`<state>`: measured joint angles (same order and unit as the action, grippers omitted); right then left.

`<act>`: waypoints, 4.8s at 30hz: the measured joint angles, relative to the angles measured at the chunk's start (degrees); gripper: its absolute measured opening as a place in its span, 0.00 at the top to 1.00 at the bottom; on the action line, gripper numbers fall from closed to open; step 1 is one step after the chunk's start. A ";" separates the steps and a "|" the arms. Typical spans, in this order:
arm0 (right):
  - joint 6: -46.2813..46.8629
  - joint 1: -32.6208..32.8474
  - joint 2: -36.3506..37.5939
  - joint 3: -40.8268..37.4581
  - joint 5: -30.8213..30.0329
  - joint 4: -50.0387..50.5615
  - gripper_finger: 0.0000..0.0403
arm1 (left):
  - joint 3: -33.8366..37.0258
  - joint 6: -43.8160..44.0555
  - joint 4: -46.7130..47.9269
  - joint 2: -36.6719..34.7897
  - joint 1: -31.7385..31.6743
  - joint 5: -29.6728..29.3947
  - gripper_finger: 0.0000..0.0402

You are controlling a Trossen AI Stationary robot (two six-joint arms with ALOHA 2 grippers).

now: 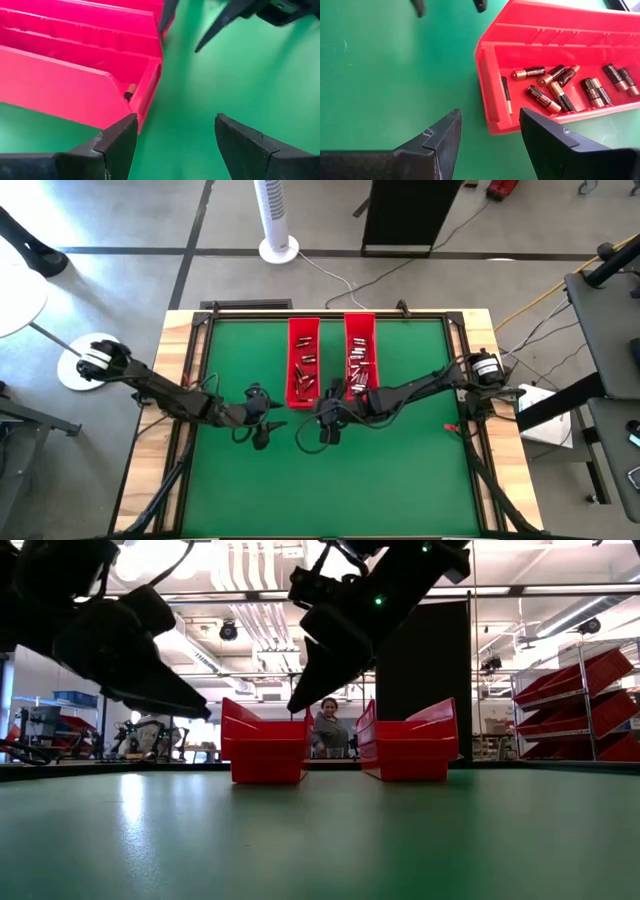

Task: Sort batteries
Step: Return to Home Position

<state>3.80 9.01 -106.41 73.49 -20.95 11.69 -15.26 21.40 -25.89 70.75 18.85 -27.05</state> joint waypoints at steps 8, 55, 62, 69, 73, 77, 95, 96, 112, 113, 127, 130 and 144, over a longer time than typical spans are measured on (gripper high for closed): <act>-0.38 -1.20 -0.24 -0.06 0.15 -0.14 0.52 | 0.00 -1.37 -2.12 1.11 -1.61 0.34 0.40; -10.36 0.12 34.68 -18.33 0.22 -12.62 0.52 | 0.00 -6.97 21.35 -43.04 -2.40 3.62 0.40; -4.52 0.37 48.57 -30.90 0.15 -14.17 0.52 | 0.00 -9.79 24.74 -47.30 -2.40 3.08 0.40; -2.27 2.62 60.50 -42.62 0.18 -18.60 0.52 | 1.63 -12.16 25.94 -51.07 -2.40 0.44 0.40; -3.41 3.43 67.04 -48.89 1.23 -20.79 0.52 | 2.46 -12.35 25.92 -52.89 -2.40 0.32 0.40; -3.25 3.48 72.22 -54.80 3.53 -24.46 0.52 | 4.43 -14.80 22.50 -54.39 -2.40 -2.44 0.40; -6.34 3.46 83.08 -71.20 7.48 -39.42 0.84 | 8.37 -14.23 27.14 -61.86 -2.36 -6.94 0.40; -7.14 3.46 84.21 -71.31 7.51 -39.17 0.86 | 8.37 -14.03 27.89 -62.54 -2.36 -7.08 0.40; -7.60 3.46 104.50 -72.78 7.66 -17.98 0.98 | 11.47 -12.75 31.19 -69.50 -2.36 -7.84 0.40; -7.59 3.46 105.69 -72.80 7.54 -17.21 0.98 | 11.92 -12.58 30.40 -69.76 -2.40 -6.45 0.40; -25.72 3.33 101.10 -72.71 4.53 -14.50 0.97 | 14.71 -16.22 22.62 -70.53 -12.05 14.62 0.50; -24.28 3.33 100.21 -72.69 4.52 -14.40 0.97 | 14.68 -13.55 23.83 -69.77 -15.33 20.55 0.58; -13.63 3.23 99.14 -72.76 4.22 -17.97 0.97 | 14.68 -6.44 24.31 -67.91 -16.65 23.11 0.82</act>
<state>-9.83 12.24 -7.27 0.73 -16.74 -6.28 -0.58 14.96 -1.58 2.84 2.21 -3.94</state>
